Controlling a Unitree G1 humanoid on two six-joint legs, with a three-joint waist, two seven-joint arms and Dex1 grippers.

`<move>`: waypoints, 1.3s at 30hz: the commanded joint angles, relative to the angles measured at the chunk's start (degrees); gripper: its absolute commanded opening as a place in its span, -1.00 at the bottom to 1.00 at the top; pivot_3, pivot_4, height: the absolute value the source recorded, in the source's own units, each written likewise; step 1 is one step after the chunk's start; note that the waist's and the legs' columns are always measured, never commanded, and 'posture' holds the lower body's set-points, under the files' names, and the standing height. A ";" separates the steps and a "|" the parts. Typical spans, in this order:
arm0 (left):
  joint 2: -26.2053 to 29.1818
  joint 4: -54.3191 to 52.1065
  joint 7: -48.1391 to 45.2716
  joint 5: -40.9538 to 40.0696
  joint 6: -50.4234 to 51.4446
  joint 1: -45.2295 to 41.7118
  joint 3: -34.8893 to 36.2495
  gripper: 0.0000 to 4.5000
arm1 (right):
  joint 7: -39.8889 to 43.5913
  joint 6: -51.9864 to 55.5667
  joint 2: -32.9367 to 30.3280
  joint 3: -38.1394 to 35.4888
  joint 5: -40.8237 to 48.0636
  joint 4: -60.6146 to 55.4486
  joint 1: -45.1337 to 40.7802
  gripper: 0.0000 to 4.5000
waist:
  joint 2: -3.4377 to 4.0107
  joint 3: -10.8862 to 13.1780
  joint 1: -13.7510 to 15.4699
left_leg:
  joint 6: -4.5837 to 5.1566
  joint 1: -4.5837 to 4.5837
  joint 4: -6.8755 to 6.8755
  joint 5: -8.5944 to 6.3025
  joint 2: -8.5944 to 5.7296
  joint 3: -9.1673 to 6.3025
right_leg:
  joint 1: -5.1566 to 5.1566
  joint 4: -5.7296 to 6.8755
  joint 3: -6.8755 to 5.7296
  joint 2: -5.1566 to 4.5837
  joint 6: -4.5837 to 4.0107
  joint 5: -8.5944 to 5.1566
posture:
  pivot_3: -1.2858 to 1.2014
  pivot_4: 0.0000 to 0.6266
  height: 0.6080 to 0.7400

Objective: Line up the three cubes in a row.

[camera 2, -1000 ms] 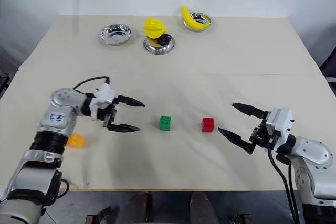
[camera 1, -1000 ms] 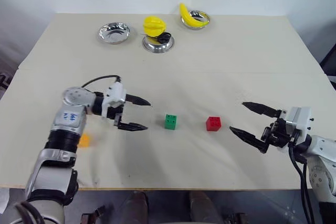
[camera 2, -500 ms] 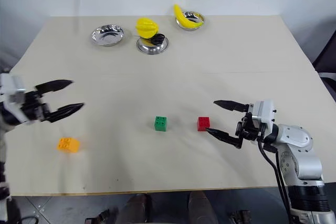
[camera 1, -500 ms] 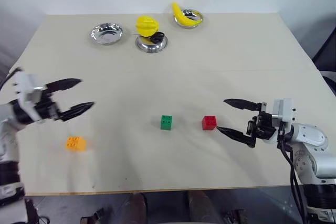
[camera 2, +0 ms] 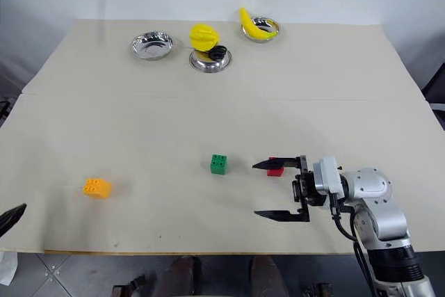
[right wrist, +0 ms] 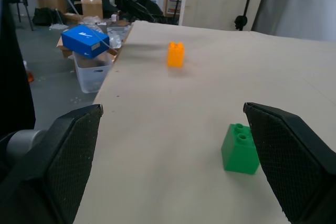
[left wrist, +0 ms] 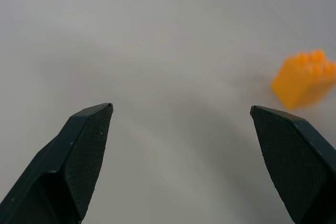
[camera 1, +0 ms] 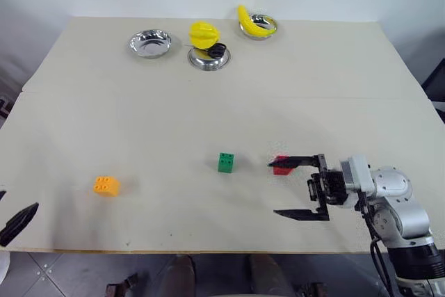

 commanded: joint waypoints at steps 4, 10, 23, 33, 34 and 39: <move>-6.54 -8.98 -0.58 -2.47 -1.97 7.75 -2.29 0.98 | -0.08 -1.08 -0.34 -1.87 0.50 1.65 -1.32 1.00 | -0.02 0.00 -0.14 | -0.01 0.04 -0.14 -0.01 0.03 0.12 | -0.03 -0.10 0.04 0.01 -0.01 0.01 | 0.03 -0.52 1.00; -13.06 -24.44 10.01 1.00 -2.31 5.59 -11.21 0.98 | 0.09 -1.06 -0.56 -1.95 0.62 2.63 -1.39 1.00 | -0.15 -0.07 0.37 | -0.01 0.01 -0.08 -0.01 0.01 0.10 | 0.03 -0.17 0.04 -0.01 0.03 0.05 | 0.03 -0.52 1.00; -20.75 -30.58 29.44 3.85 5.72 -0.51 -24.53 0.98 | -0.61 1.85 -1.67 -2.30 1.70 0.41 -0.20 1.00 | -0.20 -0.10 0.22 | 0.04 0.01 -0.05 -0.04 0.02 0.17 | 0.01 -0.26 0.13 0.04 0.09 0.08 | 0.03 -0.52 1.00; -22.83 -31.18 35.59 6.17 4.57 -2.38 -29.45 0.98 | -1.94 3.26 -1.29 -1.89 1.62 -1.04 0.42 1.00 | -0.15 -0.13 0.59 | 0.03 0.02 0.04 -0.03 -0.03 0.16 | 0.11 -0.29 0.14 0.03 0.16 0.13 | 0.03 -0.52 1.00; -22.92 -31.11 35.95 6.23 4.14 -2.48 -29.45 0.81 | -1.97 3.24 -1.31 -1.89 1.57 -1.02 0.51 1.00 | -0.15 -0.13 0.59 | 0.03 0.02 0.04 -0.03 -0.03 0.16 | 0.10 -0.29 0.14 0.03 0.16 0.13 | 0.03 -0.52 1.00; -22.44 -30.44 36.69 6.21 2.91 -4.26 -29.96 0.19 | -2.52 3.13 -1.41 -2.06 1.17 -0.74 1.15 1.00 | -0.15 -0.13 0.54 | 0.03 0.00 0.04 -0.03 -0.03 0.16 | 0.11 -0.33 0.14 0.04 0.17 0.14 | 0.03 -0.52 1.00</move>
